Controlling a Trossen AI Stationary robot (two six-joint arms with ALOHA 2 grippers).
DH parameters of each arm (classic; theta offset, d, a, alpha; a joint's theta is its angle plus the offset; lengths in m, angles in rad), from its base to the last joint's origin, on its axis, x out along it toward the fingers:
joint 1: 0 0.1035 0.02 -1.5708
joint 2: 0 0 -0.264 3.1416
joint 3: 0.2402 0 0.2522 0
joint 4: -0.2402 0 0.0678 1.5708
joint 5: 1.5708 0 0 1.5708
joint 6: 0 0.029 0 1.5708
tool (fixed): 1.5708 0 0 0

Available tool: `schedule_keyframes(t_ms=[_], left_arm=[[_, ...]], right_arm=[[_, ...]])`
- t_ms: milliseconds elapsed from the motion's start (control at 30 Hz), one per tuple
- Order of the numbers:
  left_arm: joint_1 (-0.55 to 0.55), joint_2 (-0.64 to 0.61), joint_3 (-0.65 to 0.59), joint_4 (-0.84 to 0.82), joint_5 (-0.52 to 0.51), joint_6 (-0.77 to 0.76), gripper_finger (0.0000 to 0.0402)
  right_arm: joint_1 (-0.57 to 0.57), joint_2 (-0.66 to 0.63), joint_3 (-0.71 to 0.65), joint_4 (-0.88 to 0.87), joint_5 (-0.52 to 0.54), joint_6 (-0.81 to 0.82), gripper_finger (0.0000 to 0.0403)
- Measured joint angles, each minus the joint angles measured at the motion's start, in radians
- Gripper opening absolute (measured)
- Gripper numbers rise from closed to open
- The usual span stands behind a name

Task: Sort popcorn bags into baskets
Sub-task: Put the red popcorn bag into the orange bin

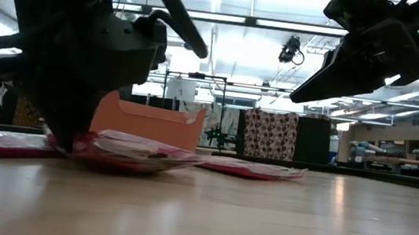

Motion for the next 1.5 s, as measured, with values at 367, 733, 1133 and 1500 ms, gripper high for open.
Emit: schedule_keyframes(t_ms=[367,733,1133,1500], left_arm=[[0.122,-0.13,0.042,-0.111,-0.02,-0.072,0.0019],[0.438,-0.263,0.114,-0.198,-0.12,-0.196,0.002],[0.833,-0.249,0.111,-0.181,-0.051,-0.135,0.0028],[0.942,-0.23,0.111,-0.159,0.002,-0.114,0.0103]], right_arm=[[-0.013,0.0,0.0,0.0,0.0,-0.002,0.011],[-0.007,0.0,0.0,0.019,-0.026,-0.005,0.011],[-0.005,0.0,0.0,0.018,-0.026,-0.023,0.011],[-0.005,0.0,0.0,0.018,-0.026,-0.024,0.011]])
